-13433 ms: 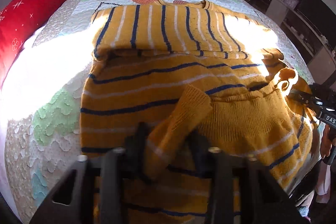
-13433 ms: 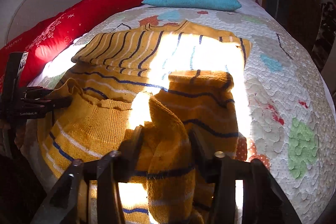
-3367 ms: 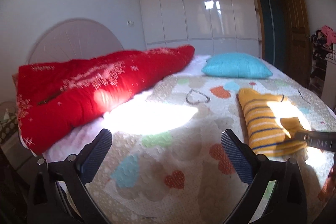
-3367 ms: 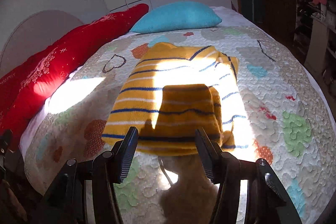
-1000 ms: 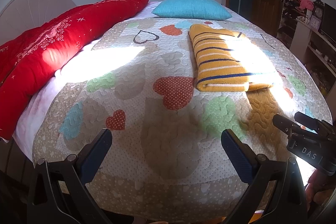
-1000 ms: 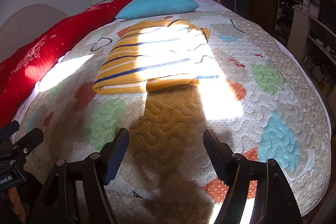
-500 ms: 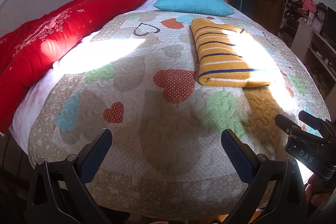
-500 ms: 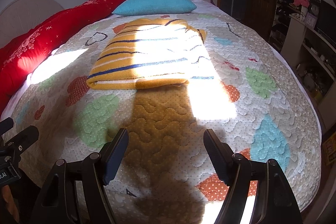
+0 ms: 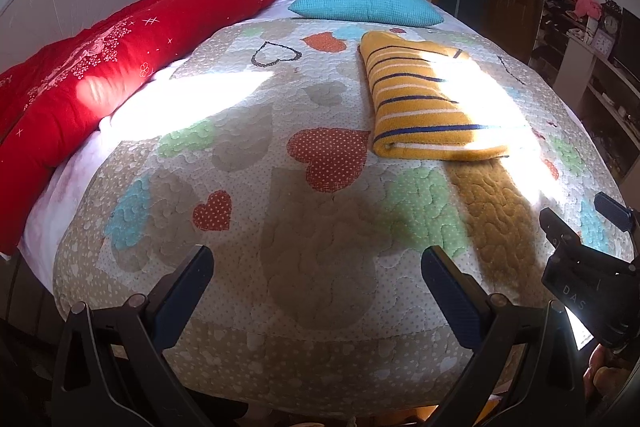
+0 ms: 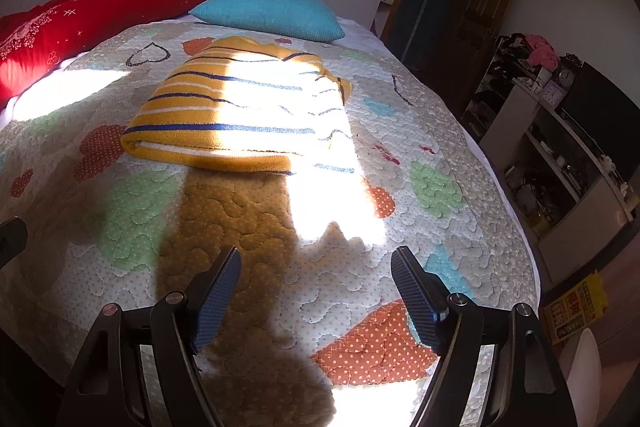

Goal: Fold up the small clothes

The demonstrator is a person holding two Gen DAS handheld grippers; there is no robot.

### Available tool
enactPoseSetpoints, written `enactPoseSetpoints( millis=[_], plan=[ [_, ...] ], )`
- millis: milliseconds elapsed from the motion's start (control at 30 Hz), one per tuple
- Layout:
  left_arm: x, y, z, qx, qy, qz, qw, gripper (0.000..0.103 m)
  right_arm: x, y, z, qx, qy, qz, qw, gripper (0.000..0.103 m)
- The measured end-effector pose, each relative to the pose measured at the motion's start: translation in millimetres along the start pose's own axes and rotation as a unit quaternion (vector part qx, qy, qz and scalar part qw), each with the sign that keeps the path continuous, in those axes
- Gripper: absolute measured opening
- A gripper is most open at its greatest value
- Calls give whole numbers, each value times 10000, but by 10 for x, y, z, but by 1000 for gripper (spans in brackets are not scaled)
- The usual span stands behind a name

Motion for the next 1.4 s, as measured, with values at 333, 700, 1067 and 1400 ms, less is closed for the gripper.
enactPoseSetpoints(
  millis=[333,700,1067,1400],
  plan=[
    [24,11,84,-49,109,-56,9999,103,44,149,91,28,112,-327,9994,83],
    [56,20,196,-87,248,-91,9996,103,79,202,151,87,167,-426,9989,83],
    [96,39,309,-91,423,-129,9990,103,97,210,210,101,278,-444,9986,84],
    [107,43,340,-87,476,-150,9987,103,100,212,212,108,271,-446,9986,85]
  ],
)
Point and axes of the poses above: each gripper's, at about its wrist camera, not at the fingertips, and y roughly the way its jaws point, z to its right, x to its underside, the point moved 6 cm from there along y, roughly the way its jaws point, and after that the axes turned 15 degrees about -z, right-handed, at the moved point
